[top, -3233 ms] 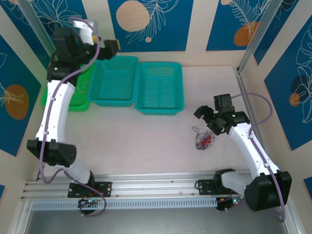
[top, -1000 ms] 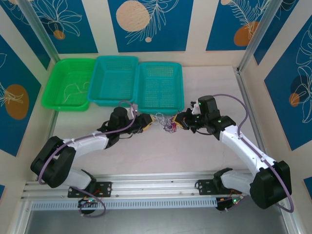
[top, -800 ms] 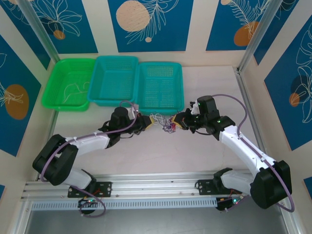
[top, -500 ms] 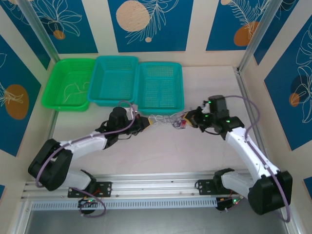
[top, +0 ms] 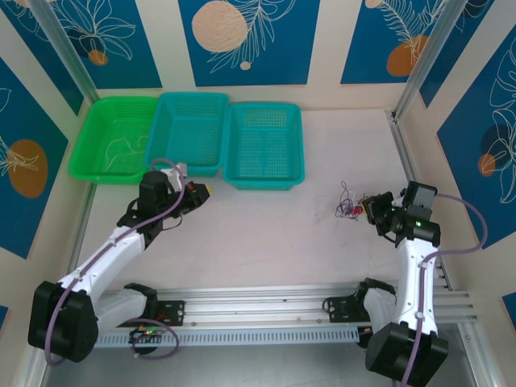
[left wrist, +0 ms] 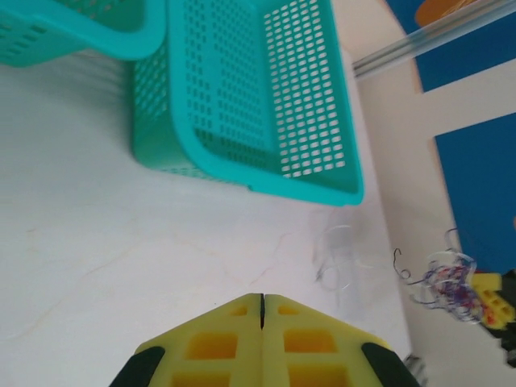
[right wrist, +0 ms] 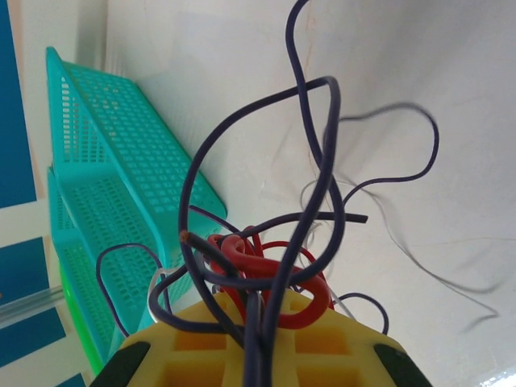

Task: Untangle the cables

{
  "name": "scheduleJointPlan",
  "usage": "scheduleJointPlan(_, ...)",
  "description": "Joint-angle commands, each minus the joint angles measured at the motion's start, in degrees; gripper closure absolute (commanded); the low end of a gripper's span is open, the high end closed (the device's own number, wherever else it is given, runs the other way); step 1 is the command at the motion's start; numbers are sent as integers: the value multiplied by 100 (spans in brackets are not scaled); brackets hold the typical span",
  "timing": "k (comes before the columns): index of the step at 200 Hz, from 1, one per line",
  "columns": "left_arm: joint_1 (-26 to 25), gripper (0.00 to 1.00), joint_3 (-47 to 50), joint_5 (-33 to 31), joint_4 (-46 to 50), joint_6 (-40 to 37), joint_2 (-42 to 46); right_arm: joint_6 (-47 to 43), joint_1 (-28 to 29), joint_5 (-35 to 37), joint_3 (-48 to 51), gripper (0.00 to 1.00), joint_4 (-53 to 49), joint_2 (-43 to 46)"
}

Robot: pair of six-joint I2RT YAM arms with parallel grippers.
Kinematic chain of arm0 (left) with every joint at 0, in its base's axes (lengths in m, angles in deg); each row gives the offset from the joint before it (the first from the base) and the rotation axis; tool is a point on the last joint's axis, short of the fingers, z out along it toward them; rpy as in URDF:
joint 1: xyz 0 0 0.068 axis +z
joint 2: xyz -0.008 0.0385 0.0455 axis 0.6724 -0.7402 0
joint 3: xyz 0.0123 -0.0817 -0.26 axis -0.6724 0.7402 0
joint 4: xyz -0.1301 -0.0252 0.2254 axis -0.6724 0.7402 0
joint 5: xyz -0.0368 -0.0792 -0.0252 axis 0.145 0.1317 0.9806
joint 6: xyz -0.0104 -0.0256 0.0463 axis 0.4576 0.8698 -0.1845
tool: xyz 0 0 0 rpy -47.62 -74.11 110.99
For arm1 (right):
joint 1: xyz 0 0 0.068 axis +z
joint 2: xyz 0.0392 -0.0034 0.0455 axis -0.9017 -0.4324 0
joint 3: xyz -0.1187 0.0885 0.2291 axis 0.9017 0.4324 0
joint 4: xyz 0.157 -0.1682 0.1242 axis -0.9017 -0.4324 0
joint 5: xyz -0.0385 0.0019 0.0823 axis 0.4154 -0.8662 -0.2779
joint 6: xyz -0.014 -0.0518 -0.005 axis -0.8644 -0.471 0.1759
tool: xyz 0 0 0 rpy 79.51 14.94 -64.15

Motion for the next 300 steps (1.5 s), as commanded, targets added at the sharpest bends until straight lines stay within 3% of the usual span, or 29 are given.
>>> scheduleJointPlan(1,-6,100,-99,162,108,-647,144,-181,72,-594,-61,100,83,-50)
scheduleJointPlan(13,-96,100,-3,689,-521,-724,109,-141,247,-914,-16,100,291,-83)
scheduleJointPlan(26,-414,87,-23,987,-846,-1132,70,-170,545,-1010,-77,100,410,-105)
scheduleJointPlan(64,-1729,66,-73,966,-1024,-3059,-174,-437,1703,-797,-859,100,288,-368)
scheduleJointPlan(105,-2458,36,-178,823,-1383,-4292,-594,-791,2858,-713,-1803,100,173,-748)
scheduleJointPlan(170,-2655,31,-288,426,-2320,-4734,-1111,-920,3869,-610,-2373,100,292,-1122)
scheduleJointPlan(205,-2874,30,-355,128,-2504,-5439,-1334,-1001,4252,-550,-2540,100,312,-1324)
scheduleJointPlan(215,-2942,35,-397,75,-2445,-5683,-1371,-1002,4323,-519,-2576,100,312,-1365)
scheduleJointPlan(224,-2983,45,-432,50,-2411,-5822,-1398,-1001,4355,-486,-2596,100,304,-1392)
scheduleJointPlan(256,-3036,100,-440,32,-2389,-5893,-1433,-953,4357,-315,-2534,100,279,-1395)
scheduleJointPlan(276,-3045,100,-340,-38,-2514,-5723,-1345,-861,4305,118,-2463,98,74,-1377)
scheduleJointPlan(300,-3045,100,-176,-326,-2624,-5356,-1118,-698,4055,1256,-2142,92,-364,-1295)
